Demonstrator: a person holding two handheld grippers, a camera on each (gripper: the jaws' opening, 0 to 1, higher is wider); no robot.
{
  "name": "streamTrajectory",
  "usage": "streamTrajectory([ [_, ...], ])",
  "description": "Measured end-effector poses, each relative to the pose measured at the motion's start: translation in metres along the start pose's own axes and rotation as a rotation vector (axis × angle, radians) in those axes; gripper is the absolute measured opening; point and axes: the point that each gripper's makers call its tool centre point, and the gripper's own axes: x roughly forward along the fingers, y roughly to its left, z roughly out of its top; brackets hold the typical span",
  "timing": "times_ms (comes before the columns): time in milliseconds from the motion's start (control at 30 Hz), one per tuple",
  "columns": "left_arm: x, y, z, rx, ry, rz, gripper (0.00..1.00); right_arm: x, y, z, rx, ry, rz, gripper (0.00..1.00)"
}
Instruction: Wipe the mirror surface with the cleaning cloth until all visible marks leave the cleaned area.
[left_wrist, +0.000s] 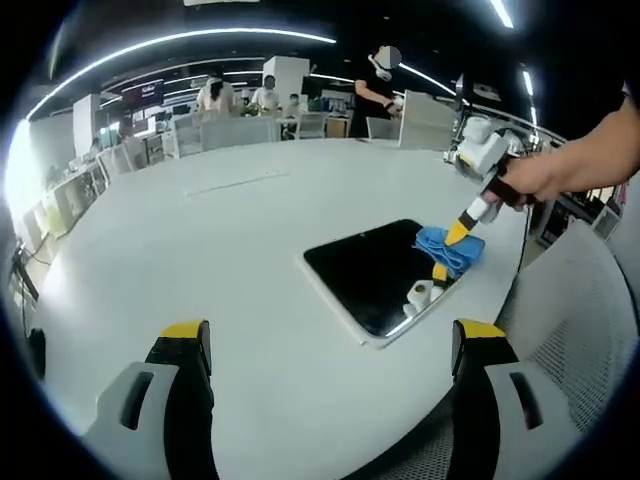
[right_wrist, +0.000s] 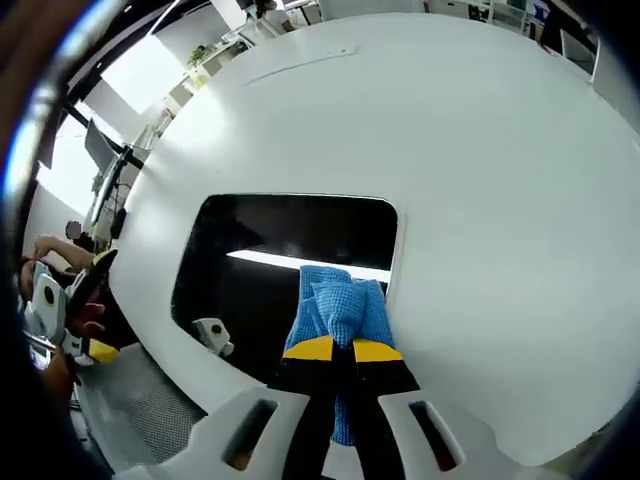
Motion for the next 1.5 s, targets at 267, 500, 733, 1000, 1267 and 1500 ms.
streamTrajectory([
  [267,0.002,-0.004,-0.006,0.021,0.037,-0.009,0.99,0.006,-0.012,0.026,0.039,-0.014,-0.001,0.0],
  [500,0.0,0.001,-0.002,0.001,0.011,0.012,0.99,0.011,-0.018,0.042,0.038,-0.013,-0.017,0.0],
  [733,0.002,-0.008,-0.005,0.037,0.032,-0.02,0.99,0.012,-0.019,0.049,0.02,-0.019,-0.036,0.0],
  [1000,0.003,0.005,0.012,-0.081,-0.073,0.018,0.99,0.015,-0.019,0.056,0.024,-0.026,-0.039,0.0],
  [1267,0.005,-0.004,0.005,-0.037,-0.031,-0.019,0.99,0.016,-0.019,0.06,0.026,-0.05,-0.032,0.0],
  [1500,0.005,-0.005,0.004,-0.031,-0.038,-0.029,0.99,0.015,-0.019,0.061,0.024,-0.061,-0.027,0.0],
])
